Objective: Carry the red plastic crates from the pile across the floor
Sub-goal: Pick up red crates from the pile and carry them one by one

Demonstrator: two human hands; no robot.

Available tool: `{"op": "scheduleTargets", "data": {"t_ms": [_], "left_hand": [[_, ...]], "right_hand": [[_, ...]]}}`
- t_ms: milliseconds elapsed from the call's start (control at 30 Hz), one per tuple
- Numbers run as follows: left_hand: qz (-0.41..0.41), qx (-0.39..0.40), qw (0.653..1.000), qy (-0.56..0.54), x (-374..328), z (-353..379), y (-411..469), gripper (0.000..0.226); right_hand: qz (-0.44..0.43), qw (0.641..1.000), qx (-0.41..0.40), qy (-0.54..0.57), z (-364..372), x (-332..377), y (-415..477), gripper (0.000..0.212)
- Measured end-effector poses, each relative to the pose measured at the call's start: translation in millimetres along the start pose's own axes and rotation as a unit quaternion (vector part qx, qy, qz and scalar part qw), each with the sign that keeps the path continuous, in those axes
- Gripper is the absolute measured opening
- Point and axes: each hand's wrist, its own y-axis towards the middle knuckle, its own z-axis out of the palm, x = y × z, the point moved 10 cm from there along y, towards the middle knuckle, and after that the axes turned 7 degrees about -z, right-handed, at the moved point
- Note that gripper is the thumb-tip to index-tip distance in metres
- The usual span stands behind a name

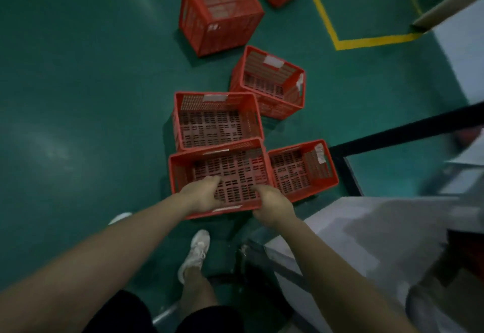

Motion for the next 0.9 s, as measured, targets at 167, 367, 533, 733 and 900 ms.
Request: {"op": "scheduleTargets", "data": {"t_ms": [167, 367, 533, 733, 900], "left_hand": [[-0.032, -0.011, 0.999, -0.041, 34.8, 61.6, 63.8, 0.06], [-0.055, 0.008, 0.998, -0.021, 82.3, 133.8, 140.2, 0.067], [-0.051, 0.029, 0.998, -0.011, 108.2, 200.1, 194.5, 0.071], [-0.036, 0.022, 0.999, 0.0, 129.6, 253.0, 240.2, 0.072], [-0.036, 0.021, 0.999, -0.008, 144.8, 283.2, 267.2, 0.068]], "right_hand": [[-0.068, 0.993, 0.073, -0.062, 62.8, -42.0, 73.4, 0.053], [-0.088, 0.983, 0.127, -0.095, 145.9, -80.9, 144.5, 0.065], [-0.094, 0.975, 0.162, -0.121, 216.8, -106.3, 187.8, 0.066], [-0.127, 0.961, 0.177, -0.169, 276.1, -120.9, 222.3, 0.061], [-0.121, 0.947, 0.162, -0.249, 303.4, -132.1, 243.0, 0.047]]}}
